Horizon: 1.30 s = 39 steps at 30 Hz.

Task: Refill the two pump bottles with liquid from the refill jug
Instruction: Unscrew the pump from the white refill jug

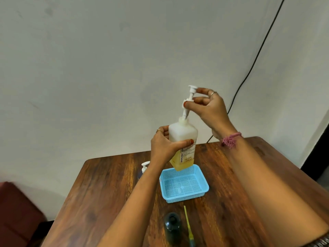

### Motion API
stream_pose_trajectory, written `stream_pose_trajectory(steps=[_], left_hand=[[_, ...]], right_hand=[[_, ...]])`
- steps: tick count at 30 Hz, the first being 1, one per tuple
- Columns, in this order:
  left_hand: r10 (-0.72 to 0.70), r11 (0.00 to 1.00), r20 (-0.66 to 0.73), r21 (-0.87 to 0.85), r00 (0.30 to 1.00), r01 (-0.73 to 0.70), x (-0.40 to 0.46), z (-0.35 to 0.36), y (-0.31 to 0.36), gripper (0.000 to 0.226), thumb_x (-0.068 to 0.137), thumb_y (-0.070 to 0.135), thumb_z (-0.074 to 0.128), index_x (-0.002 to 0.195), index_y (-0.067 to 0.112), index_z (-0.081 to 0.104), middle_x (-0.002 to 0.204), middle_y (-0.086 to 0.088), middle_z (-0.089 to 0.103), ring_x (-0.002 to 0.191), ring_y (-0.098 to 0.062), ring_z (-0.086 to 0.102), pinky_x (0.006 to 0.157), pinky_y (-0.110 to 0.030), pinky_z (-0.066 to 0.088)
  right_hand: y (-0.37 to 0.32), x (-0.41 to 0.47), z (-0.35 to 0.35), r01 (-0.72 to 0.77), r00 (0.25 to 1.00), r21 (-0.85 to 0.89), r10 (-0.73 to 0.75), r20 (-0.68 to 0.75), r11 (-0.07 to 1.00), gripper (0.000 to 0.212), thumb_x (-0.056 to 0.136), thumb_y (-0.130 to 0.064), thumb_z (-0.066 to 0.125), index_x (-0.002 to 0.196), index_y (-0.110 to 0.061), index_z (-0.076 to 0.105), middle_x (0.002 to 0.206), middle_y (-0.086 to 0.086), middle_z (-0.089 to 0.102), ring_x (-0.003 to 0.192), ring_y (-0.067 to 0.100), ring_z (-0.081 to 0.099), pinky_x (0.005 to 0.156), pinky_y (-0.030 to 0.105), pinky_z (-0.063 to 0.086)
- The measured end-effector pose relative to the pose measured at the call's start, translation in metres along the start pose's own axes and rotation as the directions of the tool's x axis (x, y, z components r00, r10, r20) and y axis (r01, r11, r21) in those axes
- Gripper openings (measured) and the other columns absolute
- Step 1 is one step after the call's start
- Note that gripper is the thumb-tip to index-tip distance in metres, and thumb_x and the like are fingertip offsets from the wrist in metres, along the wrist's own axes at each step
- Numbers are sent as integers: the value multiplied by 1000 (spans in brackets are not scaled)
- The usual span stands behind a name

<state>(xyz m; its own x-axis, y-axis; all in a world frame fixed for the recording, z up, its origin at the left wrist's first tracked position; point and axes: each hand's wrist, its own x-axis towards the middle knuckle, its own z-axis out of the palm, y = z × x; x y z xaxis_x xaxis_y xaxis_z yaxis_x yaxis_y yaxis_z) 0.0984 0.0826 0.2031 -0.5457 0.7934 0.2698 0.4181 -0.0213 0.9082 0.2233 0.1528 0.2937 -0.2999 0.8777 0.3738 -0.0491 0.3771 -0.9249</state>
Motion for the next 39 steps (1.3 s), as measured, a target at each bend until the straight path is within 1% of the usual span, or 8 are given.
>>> stream_pose_trajectory(steps=[5,8,13,17,23,28,32,39], left_hand=[[-11,1000,2,5,1000,11,1,0,-5,82,53,41,89,121,19,49,117,2,61,102,-15,62,85,-35,57],[-13,1000,3,7,1000,13,1,-1,-7,80,53,40,90,119,21,49,117,2,60,102,-14,61,85,-34,57],[-27,1000,6,11,1000,27,1,-4,-13,80,53,39,90,118,22,48,116,3,59,102,-14,60,86,-34,56],[-33,999,-2,9,999,33,1,-7,-19,78,51,39,91,114,25,47,115,3,60,102,-14,60,86,-36,56],[-40,999,-11,25,999,41,-2,-11,-27,85,49,40,91,120,20,50,115,2,60,102,-14,60,86,-36,56],[-61,998,-23,26,998,62,-4,-13,-33,85,50,37,92,121,18,50,117,1,60,104,-15,59,87,-36,55],[-76,997,-32,27,997,77,-5,-14,-35,86,50,37,92,122,17,50,117,1,60,104,-16,59,88,-37,55],[-81,997,-40,16,996,82,-7,-16,-37,85,50,36,92,122,17,50,117,0,60,104,-16,59,87,-37,55]], right_hand=[[-18,10,-5,39,999,21,-39,-11,999,56,74,-19,78,124,-18,51,92,-1,73,89,9,69,75,21,50],[-23,14,-7,59,998,11,-59,-17,998,56,75,-18,77,125,-19,51,91,-1,74,88,9,69,79,24,52],[-31,19,-13,102,994,11,-102,-35,995,51,76,-16,75,121,-23,54,88,1,74,87,10,70,79,26,53],[-37,21,-18,135,989,6,-135,-59,991,48,75,-17,75,119,-25,56,86,3,74,86,11,70,85,31,54],[-44,24,-21,167,980,28,-162,-119,986,45,73,-17,75,114,-27,60,81,3,74,83,8,69,90,40,53],[-47,23,-17,186,976,48,-179,-124,981,46,74,-18,75,117,-27,59,83,5,74,87,11,70,92,41,52],[-43,20,-13,176,980,35,-172,-100,984,45,74,-18,74,114,-29,59,81,2,74,84,11,70,92,41,53],[-45,20,-19,186,974,88,-172,-149,979,49,75,-13,75,120,-22,58,85,3,73,83,8,70,86,33,55]])
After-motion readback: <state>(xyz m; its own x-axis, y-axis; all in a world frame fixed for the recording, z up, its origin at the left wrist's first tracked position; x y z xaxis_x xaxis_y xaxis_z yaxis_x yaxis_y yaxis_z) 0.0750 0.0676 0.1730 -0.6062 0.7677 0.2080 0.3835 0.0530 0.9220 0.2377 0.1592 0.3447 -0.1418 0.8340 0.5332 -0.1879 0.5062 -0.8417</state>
